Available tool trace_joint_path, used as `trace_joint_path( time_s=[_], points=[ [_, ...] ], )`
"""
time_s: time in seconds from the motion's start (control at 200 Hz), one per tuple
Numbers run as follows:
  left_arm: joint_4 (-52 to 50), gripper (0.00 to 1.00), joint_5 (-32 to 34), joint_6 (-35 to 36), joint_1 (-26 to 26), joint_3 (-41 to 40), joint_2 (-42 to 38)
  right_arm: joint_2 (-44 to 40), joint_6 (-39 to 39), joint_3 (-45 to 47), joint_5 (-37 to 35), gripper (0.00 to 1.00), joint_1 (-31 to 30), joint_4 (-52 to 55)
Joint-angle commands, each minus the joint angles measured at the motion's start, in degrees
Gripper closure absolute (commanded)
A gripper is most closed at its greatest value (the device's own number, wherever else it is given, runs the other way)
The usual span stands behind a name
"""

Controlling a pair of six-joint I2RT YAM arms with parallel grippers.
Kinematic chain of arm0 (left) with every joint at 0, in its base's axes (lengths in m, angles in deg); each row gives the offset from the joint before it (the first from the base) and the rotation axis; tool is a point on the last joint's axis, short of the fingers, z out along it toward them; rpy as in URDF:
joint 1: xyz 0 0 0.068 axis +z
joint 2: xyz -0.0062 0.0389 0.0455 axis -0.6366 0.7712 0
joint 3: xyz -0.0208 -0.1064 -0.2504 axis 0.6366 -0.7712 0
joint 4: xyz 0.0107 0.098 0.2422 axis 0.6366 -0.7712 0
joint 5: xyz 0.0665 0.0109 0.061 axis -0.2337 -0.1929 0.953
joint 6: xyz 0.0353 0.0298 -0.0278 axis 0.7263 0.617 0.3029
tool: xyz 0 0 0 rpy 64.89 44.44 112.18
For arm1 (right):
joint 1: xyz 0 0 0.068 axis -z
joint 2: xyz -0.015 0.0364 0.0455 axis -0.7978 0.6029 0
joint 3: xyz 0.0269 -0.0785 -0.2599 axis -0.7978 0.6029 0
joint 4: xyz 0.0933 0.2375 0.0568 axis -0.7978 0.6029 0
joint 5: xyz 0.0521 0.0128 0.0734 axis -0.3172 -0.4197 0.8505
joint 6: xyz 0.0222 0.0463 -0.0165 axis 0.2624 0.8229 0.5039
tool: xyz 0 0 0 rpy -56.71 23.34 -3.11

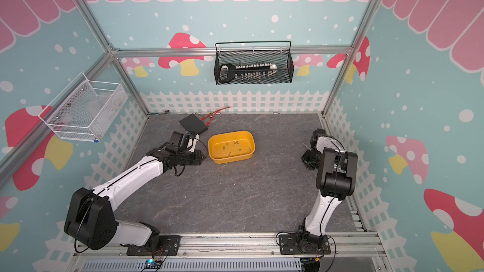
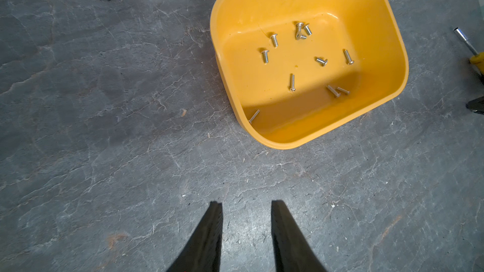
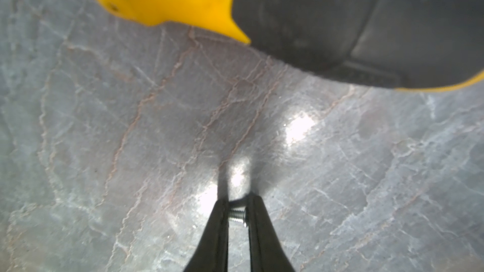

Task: Put the screws on the desktop into the storage box
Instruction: Pick up the screw from the center of the board, then place the screw in the storage box.

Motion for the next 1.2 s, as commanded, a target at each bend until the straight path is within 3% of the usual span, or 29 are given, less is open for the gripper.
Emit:
trace_joint_path(
  time_s=[0.0,0.235,0.495,0.906,1.196],
  points=[
    [0.85,0.65,-0.14,0.96,0.53,-0.47,-0.32,-3.25,-1.11,-3.09,0.38,0.84,0.03,1.96],
    [1.11,0.65,-0.29,0.78,1.02,-0.59,-0.19,-5.52,-3.13,-10.25,1.67,0.85,-5.59,7.21],
    [3.01,0.65,0.22,0.15,2.02,-1.42,-1.2,-0.95,-3.18,-31.2,0.21,0.84,-15.94,17.26],
    [3.3,0.65,1.43,-0.28,2.29,-1.92,-0.55,20.19,-4.26,-66.51,0.9,0.85,-32.01,29.6],
    [3.38,0.65,1.62,-0.18,2.55,-2.08,-0.24,26.44,-3.93,-69.69,0.91,0.85,-40.01,29.93]
  ],
)
